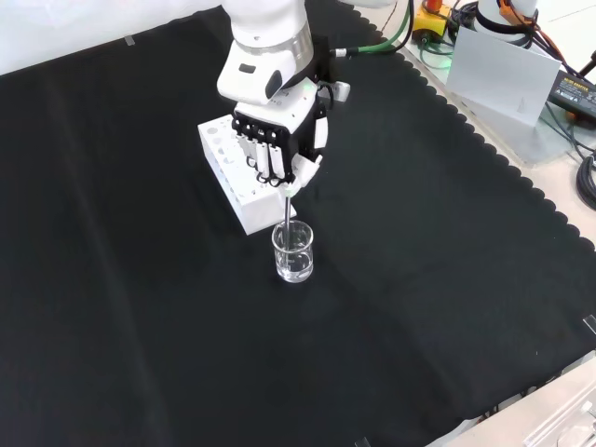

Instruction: Stir in the beaker to the left of the white test tube rack with the glass rod.

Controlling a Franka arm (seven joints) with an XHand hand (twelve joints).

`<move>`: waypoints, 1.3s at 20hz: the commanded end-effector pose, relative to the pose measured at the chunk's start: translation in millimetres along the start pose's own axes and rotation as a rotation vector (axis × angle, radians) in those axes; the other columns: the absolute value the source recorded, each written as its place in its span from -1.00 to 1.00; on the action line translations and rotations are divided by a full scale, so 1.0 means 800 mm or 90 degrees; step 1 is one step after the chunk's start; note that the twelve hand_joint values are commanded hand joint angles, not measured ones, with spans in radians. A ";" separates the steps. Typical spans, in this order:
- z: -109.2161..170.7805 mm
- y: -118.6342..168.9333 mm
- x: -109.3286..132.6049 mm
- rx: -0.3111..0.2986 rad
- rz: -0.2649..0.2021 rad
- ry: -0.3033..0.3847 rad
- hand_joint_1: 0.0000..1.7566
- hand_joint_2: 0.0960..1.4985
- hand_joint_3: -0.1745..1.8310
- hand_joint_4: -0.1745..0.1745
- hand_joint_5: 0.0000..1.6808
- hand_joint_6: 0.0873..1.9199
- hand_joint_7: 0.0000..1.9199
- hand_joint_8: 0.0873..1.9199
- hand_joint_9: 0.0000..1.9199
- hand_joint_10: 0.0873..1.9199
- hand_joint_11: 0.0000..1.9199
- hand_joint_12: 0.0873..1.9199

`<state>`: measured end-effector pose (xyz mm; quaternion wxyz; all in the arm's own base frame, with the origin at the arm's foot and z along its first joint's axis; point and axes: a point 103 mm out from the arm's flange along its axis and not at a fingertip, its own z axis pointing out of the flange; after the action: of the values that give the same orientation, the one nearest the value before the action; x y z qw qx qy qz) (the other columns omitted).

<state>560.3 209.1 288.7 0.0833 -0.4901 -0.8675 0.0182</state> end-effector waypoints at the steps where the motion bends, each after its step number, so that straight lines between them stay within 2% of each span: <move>1: -0.006 -0.021 -0.003 -0.016 0.111 0.000 0.50 -0.13 -0.21 -1.00 0.65 -0.94 0.24 0.08 0.58 -0.11 0.65 -0.43; 2: -0.006 -0.032 -0.002 -0.015 0.062 -0.015 0.50 -0.13 -0.21 -1.00 0.65 -0.94 0.24 0.08 0.58 -0.11 0.65 -0.43; 3: -0.004 -0.041 -0.002 -0.014 0.040 -0.013 0.50 -0.13 -0.21 -1.00 0.65 -0.94 0.24 0.08 0.58 -0.11 0.65 -0.43; 6: -0.002 -0.062 0.006 -0.019 0.023 -0.016 0.50 -0.13 -0.21 -1.00 0.65 -0.94 0.24 0.08 0.58 -0.11 0.65 -0.43; 7: -0.001 -0.068 0.007 -0.021 0.021 -0.017 0.50 -0.13 -0.21 -1.00 0.65 -0.94 0.24 0.08 0.58 -0.11 0.65 -0.43; 8: -0.004 -0.075 -0.024 -0.009 0.035 -0.035 0.50 -0.13 -0.21 -1.00 0.65 -0.94 0.24 0.08 0.58 -0.11 0.65 -0.43; 10: -0.016 -0.095 -0.038 -0.015 0.025 -0.017 0.50 -0.13 -0.21 -1.00 0.65 -0.94 0.24 0.08 0.58 -0.11 0.65 -0.43; 16: -0.017 -0.084 -0.046 -0.005 0.030 -0.025 0.50 -0.13 -0.21 -1.00 0.65 -0.95 0.24 0.08 0.58 -0.11 0.65 -0.43; 18: -0.016 -0.080 -0.050 0.009 0.038 -0.041 0.50 -0.13 -0.22 -1.00 0.65 -0.95 0.24 0.08 0.58 -0.11 0.65 -0.43; 21: -0.014 -0.072 -0.040 0.009 0.032 -0.037 0.50 -0.13 -0.22 -1.00 0.65 -0.95 0.24 0.08 0.58 -0.11 0.65 -0.43; 22: -0.010 -0.076 -0.041 -0.005 0.027 -0.026 0.50 -0.13 -0.22 -1.00 0.65 -0.95 0.24 0.08 0.58 -0.11 0.65 -0.43; 23: -0.008 -0.077 -0.046 -0.085 -0.048 0.043 0.50 -0.13 -0.22 -1.00 0.65 -0.95 0.24 0.08 0.58 -0.11 0.65 -0.43; 24: -0.007 -0.083 -0.051 -0.083 -0.058 0.041 0.50 -0.13 -0.22 -1.00 0.65 -0.95 0.24 0.08 0.58 -0.11 0.65 -0.43; 25: -0.009 -0.089 -0.051 -0.074 -0.047 0.019 0.50 -0.13 -0.22 -1.00 0.65 -0.95 0.24 0.08 0.58 -0.11 0.65 -0.43; 26: -0.012 -0.088 -0.041 -0.026 0.002 -0.025 0.50 -0.13 -0.22 -1.00 0.65 -0.95 0.24 0.08 0.58 -0.11 0.65 -0.43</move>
<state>534.4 152.4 305.7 0.0624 -0.5094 -0.8581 0.0177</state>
